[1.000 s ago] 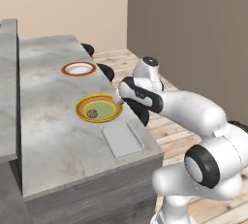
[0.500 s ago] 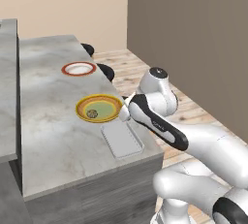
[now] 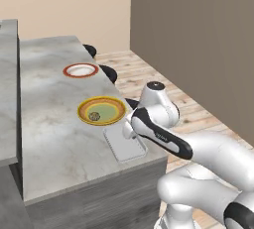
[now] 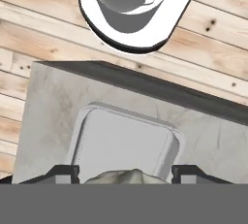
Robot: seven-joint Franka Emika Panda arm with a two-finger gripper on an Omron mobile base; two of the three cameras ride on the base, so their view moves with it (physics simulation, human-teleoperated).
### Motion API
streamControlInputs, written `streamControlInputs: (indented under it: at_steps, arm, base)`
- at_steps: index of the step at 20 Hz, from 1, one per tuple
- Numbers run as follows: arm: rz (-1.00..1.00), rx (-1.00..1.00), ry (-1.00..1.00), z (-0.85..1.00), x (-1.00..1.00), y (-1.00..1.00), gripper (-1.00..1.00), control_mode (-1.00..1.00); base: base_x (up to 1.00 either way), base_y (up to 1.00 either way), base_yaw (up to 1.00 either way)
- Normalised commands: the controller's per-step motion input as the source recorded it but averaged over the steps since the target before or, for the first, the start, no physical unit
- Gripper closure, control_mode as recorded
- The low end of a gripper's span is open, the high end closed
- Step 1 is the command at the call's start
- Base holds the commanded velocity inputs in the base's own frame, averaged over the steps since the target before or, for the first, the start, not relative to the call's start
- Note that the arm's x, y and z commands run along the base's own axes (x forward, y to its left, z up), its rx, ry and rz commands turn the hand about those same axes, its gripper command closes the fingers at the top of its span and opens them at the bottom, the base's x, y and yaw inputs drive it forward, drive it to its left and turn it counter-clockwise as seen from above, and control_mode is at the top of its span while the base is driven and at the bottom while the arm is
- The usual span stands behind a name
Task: Place two dumplings into each of the tupperware containers and then place the containers in the fridge.
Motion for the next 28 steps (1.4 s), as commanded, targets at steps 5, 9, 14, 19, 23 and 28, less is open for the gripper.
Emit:
streamControlInputs:
  at_steps: [5, 9, 14, 19, 23, 28]
  arm:
    - [0.0, -0.16, 0.33, -0.6, 0.25, 0.18, 1.0, -1.0]
    - [0.0, -0.02, 0.05, -0.53, 0.06, 0.0, 1.0, -1.0]
    - [0.0, 0.02, -0.15, -0.57, 0.03, 0.0, 1.0, -1.0]
    - [0.0, 0.04, -0.16, -0.39, 0.18, 0.0, 1.0, -1.0]
    - [0.0, 0.04, -0.03, -0.09, 0.31, 0.0, 1.0, -1.0]
    - [0.0, 0.0, 0.0, -0.02, 0.41, 0.12, 1.0, -1.0]
  base:
    - [0.0, 0.0, 0.0]
    - [0.0, 0.0, 0.0]
    - [0.0, 0.0, 0.0]
    - [0.0, 0.0, 0.0]
    - [0.0, 0.0, 0.0]
    - [0.0, 0.0, 0.0]
